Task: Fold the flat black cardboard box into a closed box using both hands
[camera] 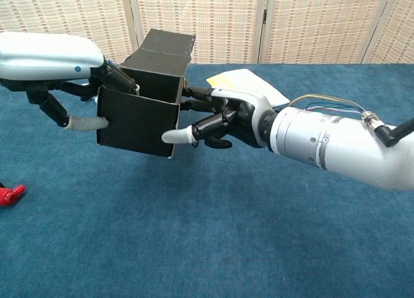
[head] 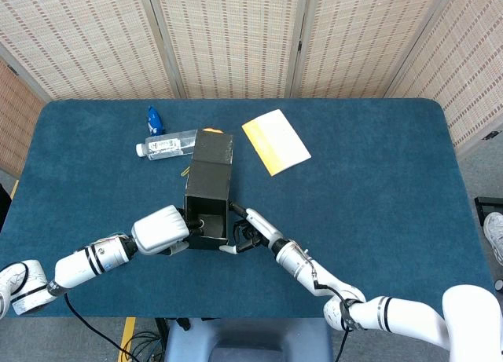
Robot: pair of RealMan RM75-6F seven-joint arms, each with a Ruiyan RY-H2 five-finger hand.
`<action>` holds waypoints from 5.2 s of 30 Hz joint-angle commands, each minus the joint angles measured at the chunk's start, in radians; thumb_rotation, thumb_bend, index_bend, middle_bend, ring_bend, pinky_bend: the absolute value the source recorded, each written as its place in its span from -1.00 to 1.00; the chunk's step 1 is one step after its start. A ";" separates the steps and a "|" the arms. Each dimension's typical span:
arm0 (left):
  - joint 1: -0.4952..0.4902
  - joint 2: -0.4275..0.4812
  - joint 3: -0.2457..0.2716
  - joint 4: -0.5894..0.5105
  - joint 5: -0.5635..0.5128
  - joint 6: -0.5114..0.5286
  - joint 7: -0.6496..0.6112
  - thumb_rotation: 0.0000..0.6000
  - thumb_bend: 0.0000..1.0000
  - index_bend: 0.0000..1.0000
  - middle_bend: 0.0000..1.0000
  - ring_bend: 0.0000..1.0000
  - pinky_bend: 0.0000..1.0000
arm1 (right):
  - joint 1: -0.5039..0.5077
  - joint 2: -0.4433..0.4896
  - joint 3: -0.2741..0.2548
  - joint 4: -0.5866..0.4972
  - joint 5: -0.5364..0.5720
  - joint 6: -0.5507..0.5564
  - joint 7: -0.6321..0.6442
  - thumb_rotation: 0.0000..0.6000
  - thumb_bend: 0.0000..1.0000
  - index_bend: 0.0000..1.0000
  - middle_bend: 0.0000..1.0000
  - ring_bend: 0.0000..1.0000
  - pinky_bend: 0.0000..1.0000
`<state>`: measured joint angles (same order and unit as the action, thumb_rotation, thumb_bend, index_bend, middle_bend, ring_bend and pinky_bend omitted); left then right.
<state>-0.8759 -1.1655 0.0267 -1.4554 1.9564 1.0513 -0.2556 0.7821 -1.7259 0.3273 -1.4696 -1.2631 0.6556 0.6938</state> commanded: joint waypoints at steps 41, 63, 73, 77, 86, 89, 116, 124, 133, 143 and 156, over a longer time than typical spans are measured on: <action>0.243 0.018 -0.060 -0.180 -0.411 0.056 0.474 1.00 -0.36 -1.00 -1.00 -0.32 -0.58 | 0.009 -0.053 -0.017 0.145 0.092 0.011 -0.067 1.00 -0.13 -0.62 -0.26 0.33 0.86; 0.303 0.136 -0.075 -0.221 -0.525 -0.044 -0.069 1.00 -0.49 -1.00 -1.00 -0.76 -0.57 | 0.163 -0.036 0.094 0.220 0.227 -0.060 -0.256 1.00 -0.31 -0.87 -0.35 0.30 0.87; 0.247 0.120 -0.053 -0.119 -0.446 -0.163 -0.315 1.00 -0.49 -1.00 -1.00 -0.76 -0.58 | 0.140 0.019 0.074 0.151 0.334 -0.082 -0.296 1.00 -0.38 -0.88 -0.34 0.30 0.86; 0.234 0.104 -0.052 -0.091 -0.443 -0.181 -0.338 1.00 -0.49 -1.00 -1.00 -0.75 -0.58 | 0.122 0.081 0.049 0.088 0.370 -0.113 -0.312 1.00 -0.68 -0.98 -0.35 0.30 0.86; 0.236 0.099 -0.043 -0.089 -0.435 -0.174 -0.339 1.00 -0.49 -1.00 -1.00 -0.76 -0.58 | 0.118 0.184 -0.084 -0.014 0.422 -0.104 -0.468 1.00 -1.00 -1.00 -0.51 0.25 0.87; 0.242 0.099 -0.043 -0.095 -0.438 -0.163 -0.338 1.00 -0.49 -1.00 -1.00 -0.76 -0.58 | 0.119 0.166 -0.109 -0.020 0.439 -0.062 -0.511 1.00 -1.00 -1.00 -0.53 0.24 0.87; 0.252 0.102 -0.024 -0.095 -0.434 -0.164 -0.390 1.00 -0.50 -1.00 -1.00 -0.75 -0.58 | 0.236 -0.294 0.035 0.366 0.518 0.193 -0.780 1.00 -1.00 -1.00 -0.38 0.26 0.87; 0.249 0.104 -0.013 -0.087 -0.424 -0.176 -0.421 1.00 -0.50 -1.00 -1.00 -0.75 -0.57 | 0.321 -0.375 0.138 0.540 0.530 0.154 -0.797 1.00 -1.00 -1.00 -0.36 0.26 0.87; 0.230 0.061 -0.011 -0.044 -0.412 -0.201 -0.536 1.00 -0.51 -1.00 -1.00 -0.66 -0.56 | 0.211 -0.201 0.150 0.272 0.552 0.202 -0.833 1.00 -1.00 -1.00 -0.36 0.26 0.87; 0.246 -0.018 -0.021 -0.020 -0.497 -0.213 -0.419 1.00 -0.73 -1.00 -1.00 -0.07 0.22 | 0.057 0.089 0.129 -0.135 0.586 0.261 -0.846 1.00 -1.00 -1.00 -0.35 0.26 0.87; 0.249 -0.099 -0.048 -0.060 -0.666 -0.303 -0.293 1.00 -0.78 -1.00 -1.00 -0.02 0.37 | -0.016 0.213 0.112 -0.254 0.521 0.291 -0.759 1.00 -1.00 -1.00 -0.33 0.26 0.87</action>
<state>-0.6276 -1.2508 -0.0148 -1.5157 1.3051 0.7603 -0.5525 0.7707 -1.5173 0.4425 -1.7206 -0.7375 0.9454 -0.0709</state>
